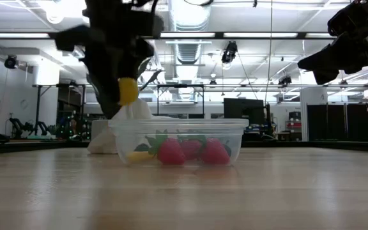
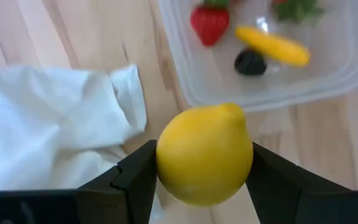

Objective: Pick and placing Produce into tupperware
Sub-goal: Put the lemon into the bin

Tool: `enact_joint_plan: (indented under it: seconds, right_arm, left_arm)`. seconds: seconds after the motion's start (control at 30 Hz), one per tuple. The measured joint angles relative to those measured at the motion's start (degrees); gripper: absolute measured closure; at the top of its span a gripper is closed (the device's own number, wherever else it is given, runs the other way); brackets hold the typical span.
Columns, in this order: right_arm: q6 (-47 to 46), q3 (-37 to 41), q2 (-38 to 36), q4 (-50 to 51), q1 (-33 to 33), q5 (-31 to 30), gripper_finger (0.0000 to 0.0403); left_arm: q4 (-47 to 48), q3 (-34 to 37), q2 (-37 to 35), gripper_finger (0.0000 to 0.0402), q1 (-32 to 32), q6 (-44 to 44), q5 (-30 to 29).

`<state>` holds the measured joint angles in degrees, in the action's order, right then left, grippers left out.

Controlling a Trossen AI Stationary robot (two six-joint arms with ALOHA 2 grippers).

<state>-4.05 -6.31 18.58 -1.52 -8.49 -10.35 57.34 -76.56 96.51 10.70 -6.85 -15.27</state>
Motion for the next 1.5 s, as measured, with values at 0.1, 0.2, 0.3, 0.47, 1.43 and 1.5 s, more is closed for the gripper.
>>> enact_joint_plan:
  seconds: [0.1, 0.2, 0.3, 0.47, 1.43, 1.5]
  right_arm:
    - [0.0, 0.0, 0.0, 0.0, 0.0, 0.0, 0.0394]
    - [0.0, 0.0, 0.0, 0.0, 0.0, 0.0, 0.0394]
    - [0.0, 0.0, 0.0, 0.0, 0.0, 0.0, 0.0394]
    - [0.0, 0.0, 0.0, 0.0, 0.0, 0.0, 0.0394]
    - [0.0, 0.0, 0.0, 0.0, 0.0, 0.0, 0.0394]
    - [0.0, 0.0, 0.0, 0.0, 0.0, 0.0, 0.0394]
  left_arm:
    - [-1.2, -1.7, 0.0, 0.0213, 0.6, 0.0, 0.1]
    - [-5.9, -2.2, 0.0, 0.0213, 1.0, -0.2, 3.0]
    - [-10.8, -2.2, 0.3, 0.0213, 1.4, -1.1, 6.1]
    - [-13.5, -2.2, 2.6, 0.0213, 1.7, -1.6, 6.9]
    - [-13.4, -4.3, 12.2, 0.0177, 1.4, -5.5, 6.0]
    - [-13.4, -4.3, 12.2, 0.0176, 1.4, -5.5, 6.0]
